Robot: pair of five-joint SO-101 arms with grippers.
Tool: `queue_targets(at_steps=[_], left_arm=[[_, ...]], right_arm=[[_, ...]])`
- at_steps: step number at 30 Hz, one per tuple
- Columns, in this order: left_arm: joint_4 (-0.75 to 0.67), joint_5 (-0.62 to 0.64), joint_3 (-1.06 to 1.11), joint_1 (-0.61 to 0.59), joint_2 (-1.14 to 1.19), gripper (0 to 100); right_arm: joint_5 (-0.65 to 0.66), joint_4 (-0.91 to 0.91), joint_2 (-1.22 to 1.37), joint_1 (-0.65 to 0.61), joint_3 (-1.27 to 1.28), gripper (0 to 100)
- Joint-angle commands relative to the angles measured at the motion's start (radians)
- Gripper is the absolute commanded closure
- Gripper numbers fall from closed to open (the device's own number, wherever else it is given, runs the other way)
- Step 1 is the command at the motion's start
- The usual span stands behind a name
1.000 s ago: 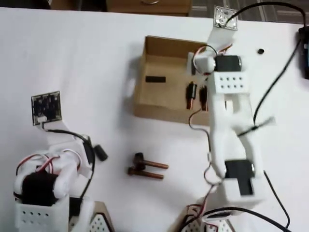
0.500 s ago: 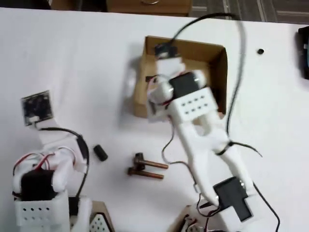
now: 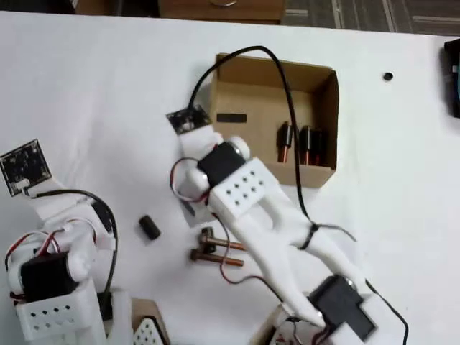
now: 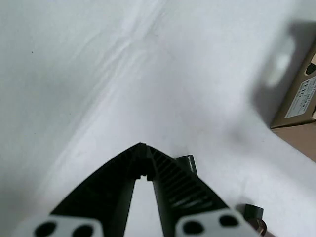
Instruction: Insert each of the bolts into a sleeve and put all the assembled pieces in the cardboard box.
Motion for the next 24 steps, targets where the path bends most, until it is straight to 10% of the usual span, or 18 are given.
queue_targets(at_steps=[1,24], left_arm=[[-0.02,-0.002,-0.004,-0.012,-0.005,98],[-0.018,-0.002,-0.004,-0.043,-0.002,98]], right_arm=[[0.0,0.027,-0.13,-0.048,0.017,75.5],[0.133,-0.012,-0.383,-0.145,0.138,75.5]])
